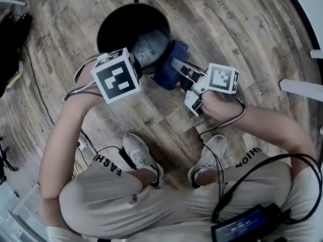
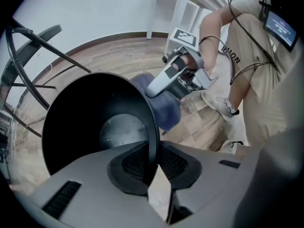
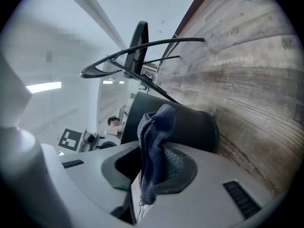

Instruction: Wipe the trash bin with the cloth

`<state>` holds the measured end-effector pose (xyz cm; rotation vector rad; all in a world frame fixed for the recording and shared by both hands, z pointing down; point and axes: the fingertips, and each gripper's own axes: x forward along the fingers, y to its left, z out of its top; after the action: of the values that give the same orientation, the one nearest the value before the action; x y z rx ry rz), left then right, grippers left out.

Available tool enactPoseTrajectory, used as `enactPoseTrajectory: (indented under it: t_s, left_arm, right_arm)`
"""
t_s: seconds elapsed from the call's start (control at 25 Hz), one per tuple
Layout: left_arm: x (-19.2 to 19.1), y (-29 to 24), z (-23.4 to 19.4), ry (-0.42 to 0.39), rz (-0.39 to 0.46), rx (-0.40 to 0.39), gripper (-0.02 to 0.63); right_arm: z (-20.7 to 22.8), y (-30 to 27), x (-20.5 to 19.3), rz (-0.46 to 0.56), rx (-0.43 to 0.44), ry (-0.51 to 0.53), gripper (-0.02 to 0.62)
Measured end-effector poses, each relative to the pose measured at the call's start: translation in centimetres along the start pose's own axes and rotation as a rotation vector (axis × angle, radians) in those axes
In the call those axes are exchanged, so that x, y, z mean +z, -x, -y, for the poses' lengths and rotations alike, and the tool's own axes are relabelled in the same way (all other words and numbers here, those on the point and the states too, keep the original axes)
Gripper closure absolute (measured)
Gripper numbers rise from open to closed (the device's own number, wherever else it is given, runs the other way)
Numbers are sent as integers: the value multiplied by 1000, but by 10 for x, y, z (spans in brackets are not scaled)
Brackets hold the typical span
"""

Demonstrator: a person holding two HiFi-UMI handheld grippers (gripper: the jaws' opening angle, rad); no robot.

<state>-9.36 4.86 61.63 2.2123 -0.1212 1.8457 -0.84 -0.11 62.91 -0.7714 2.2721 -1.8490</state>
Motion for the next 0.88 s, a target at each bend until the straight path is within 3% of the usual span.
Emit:
enactPoseTrajectory:
  t_s: [0.16,0.36,0.6,0.76,0.88]
  left_arm:
    - [0,-3,2,-16,-56,27,579]
    - [13,-6,2,50,-35,58,592]
    - [38,-1,-15,216,69,63,592]
    - [49,-3,-15,387,88,-2,586]
    - [58,-4,-19,462,104,-36,585]
  right_arm:
    - [-35,-6,-7,11,39,-6,532]
    - [-24,-12,-2,28,-3,-13,532]
    - [41,-31,-15,-74,-151,-23,532]
    - [100,-43,-17,-147,-283,-13,532]
    - [144,-50,-14,-211,-394,-3,532]
